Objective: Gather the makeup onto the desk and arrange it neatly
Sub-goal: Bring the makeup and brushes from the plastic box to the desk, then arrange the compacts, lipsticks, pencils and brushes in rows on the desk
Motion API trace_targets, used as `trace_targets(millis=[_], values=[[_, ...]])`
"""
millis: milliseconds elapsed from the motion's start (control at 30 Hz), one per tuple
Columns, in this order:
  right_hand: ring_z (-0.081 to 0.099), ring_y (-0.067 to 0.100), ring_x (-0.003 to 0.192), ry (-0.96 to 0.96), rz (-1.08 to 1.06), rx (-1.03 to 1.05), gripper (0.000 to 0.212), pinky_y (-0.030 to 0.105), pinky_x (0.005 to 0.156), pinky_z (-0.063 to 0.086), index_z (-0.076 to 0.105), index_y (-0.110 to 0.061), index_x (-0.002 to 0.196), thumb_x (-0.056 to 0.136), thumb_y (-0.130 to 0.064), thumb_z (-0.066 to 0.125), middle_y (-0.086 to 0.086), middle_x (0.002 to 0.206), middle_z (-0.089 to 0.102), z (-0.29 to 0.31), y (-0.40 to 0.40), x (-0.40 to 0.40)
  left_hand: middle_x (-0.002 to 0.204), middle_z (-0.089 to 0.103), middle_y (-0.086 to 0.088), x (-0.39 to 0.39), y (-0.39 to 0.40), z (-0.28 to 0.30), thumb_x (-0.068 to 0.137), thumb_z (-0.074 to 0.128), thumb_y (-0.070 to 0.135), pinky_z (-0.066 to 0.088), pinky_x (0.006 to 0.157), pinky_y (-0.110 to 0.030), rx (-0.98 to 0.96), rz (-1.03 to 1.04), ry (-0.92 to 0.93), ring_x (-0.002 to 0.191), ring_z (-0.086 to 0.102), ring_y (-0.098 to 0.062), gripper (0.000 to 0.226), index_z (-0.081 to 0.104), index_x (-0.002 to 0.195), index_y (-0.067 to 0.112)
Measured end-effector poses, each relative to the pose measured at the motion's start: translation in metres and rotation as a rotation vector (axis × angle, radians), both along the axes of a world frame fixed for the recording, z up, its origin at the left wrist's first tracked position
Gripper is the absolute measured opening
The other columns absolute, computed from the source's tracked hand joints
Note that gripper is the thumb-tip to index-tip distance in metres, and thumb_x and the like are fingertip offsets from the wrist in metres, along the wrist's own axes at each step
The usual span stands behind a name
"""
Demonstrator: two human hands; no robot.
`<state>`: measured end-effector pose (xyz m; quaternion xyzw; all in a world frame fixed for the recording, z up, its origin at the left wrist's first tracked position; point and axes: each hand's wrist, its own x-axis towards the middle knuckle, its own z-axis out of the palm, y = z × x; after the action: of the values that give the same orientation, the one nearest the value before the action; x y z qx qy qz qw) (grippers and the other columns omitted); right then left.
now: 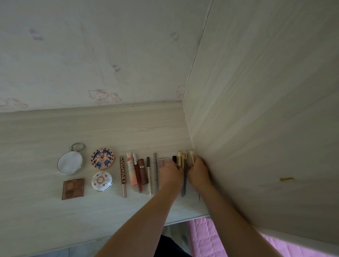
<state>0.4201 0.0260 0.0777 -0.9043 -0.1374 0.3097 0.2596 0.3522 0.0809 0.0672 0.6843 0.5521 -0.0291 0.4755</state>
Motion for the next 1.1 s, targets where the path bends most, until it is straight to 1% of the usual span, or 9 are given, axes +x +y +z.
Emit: trace_targets(millis=[133, 200, 400, 500, 633, 733, 800, 867, 1100], values=[[0.056, 0.025, 0.089, -0.050, -0.017, 0.006, 0.036, 0.028, 0.072, 0.041, 0.046, 0.002, 0.123, 0.088, 0.001, 0.053, 0.020, 0.111, 0.061, 0.001, 0.000, -0.004, 0.065, 0.052, 0.005, -0.002, 0.002, 0.003, 0.090, 0.059, 0.016, 0.030, 0.042, -0.015, 0.032, -0.009, 0.001, 0.055, 0.048, -0.004, 0.018, 0.055, 0.072, 0.017], [0.059, 0.029, 0.098, -0.052, -0.025, 0.012, 0.039, 0.025, 0.073, 0.040, 0.046, 0.001, 0.127, 0.089, 0.003, 0.052, 0.020, 0.115, 0.061, 0.001, -0.001, -0.005, 0.064, 0.048, 0.008, -0.004, 0.002, 0.005, 0.089, 0.060, 0.016, 0.029, 0.043, -0.014, 0.046, -0.025, -0.012, 0.057, 0.048, -0.006, 0.018, 0.053, 0.072, 0.018], [0.059, 0.034, 0.105, -0.060, 0.030, 0.021, 0.026, 0.025, 0.076, 0.041, 0.055, 0.001, 0.118, 0.095, -0.007, 0.045, 0.022, 0.115, 0.062, 0.006, -0.004, -0.001, 0.080, 0.063, 0.000, -0.017, 0.010, 0.010, 0.087, 0.057, 0.017, 0.050, 0.062, -0.029, 0.039, -0.040, -0.048, 0.075, 0.061, -0.017, 0.004, 0.060, 0.087, 0.016], [0.059, 0.033, 0.107, -0.116, 0.127, 0.042, 0.031, 0.032, 0.086, 0.047, 0.055, -0.001, 0.123, 0.097, -0.013, 0.043, 0.019, 0.115, 0.062, 0.013, -0.003, -0.002, 0.089, 0.066, -0.003, -0.031, 0.018, 0.016, 0.090, 0.055, 0.018, 0.055, 0.072, -0.034, 0.073, -0.042, -0.090, 0.081, 0.063, -0.018, 0.007, 0.061, 0.093, 0.016], [0.057, 0.032, 0.103, -0.198, 0.331, 0.041, 0.024, 0.032, 0.082, 0.042, 0.055, -0.003, 0.114, 0.098, -0.014, 0.040, 0.018, 0.113, 0.059, 0.024, 0.005, -0.010, 0.094, 0.067, -0.001, -0.054, 0.033, 0.026, 0.094, 0.052, 0.024, 0.042, 0.056, -0.020, 0.220, -0.082, -0.055, 0.071, 0.057, -0.009, 0.010, 0.061, 0.096, 0.019], [0.047, 0.030, 0.116, -0.251, 0.487, 0.032, 0.033, 0.035, 0.098, 0.039, 0.049, -0.005, 0.127, 0.096, -0.011, 0.040, 0.017, 0.125, 0.053, 0.030, 0.015, -0.022, 0.093, 0.066, -0.002, -0.074, 0.044, 0.033, 0.093, 0.049, 0.022, 0.045, 0.063, -0.027, 0.296, -0.081, -0.037, 0.079, 0.054, -0.009, 0.014, 0.060, 0.101, 0.018], [0.043, 0.030, 0.123, -0.274, 0.557, 0.008, 0.039, 0.038, 0.103, 0.038, 0.044, -0.007, 0.135, 0.098, -0.016, 0.041, 0.015, 0.133, 0.048, 0.034, 0.023, -0.033, 0.091, 0.064, -0.003, -0.088, 0.050, 0.038, 0.094, 0.047, 0.024, 0.052, 0.063, -0.032, 0.331, -0.080, -0.034, 0.074, 0.058, -0.014, 0.014, 0.059, 0.099, 0.018], [0.041, 0.029, 0.126, -0.309, 0.624, 0.008, 0.040, 0.038, 0.104, 0.037, 0.042, -0.007, 0.136, 0.098, -0.016, 0.042, 0.014, 0.137, 0.045, 0.037, 0.033, -0.044, 0.091, 0.065, -0.002, -0.103, 0.058, 0.042, 0.096, 0.045, 0.028, 0.055, 0.066, -0.037, 0.372, -0.068, -0.023, 0.076, 0.063, -0.020, 0.017, 0.059, 0.100, 0.018], [0.034, 0.025, 0.129, -0.410, 0.840, 0.049, 0.038, 0.034, 0.103, 0.038, 0.047, -0.008, 0.131, 0.094, -0.012, 0.045, 0.008, 0.137, 0.044, 0.041, 0.078, -0.088, 0.098, 0.061, -0.003, -0.166, 0.090, 0.050, 0.093, 0.047, 0.026, 0.049, 0.072, -0.034, 0.543, -0.038, 0.034, 0.093, 0.058, -0.023, 0.023, 0.059, 0.113, 0.021]])
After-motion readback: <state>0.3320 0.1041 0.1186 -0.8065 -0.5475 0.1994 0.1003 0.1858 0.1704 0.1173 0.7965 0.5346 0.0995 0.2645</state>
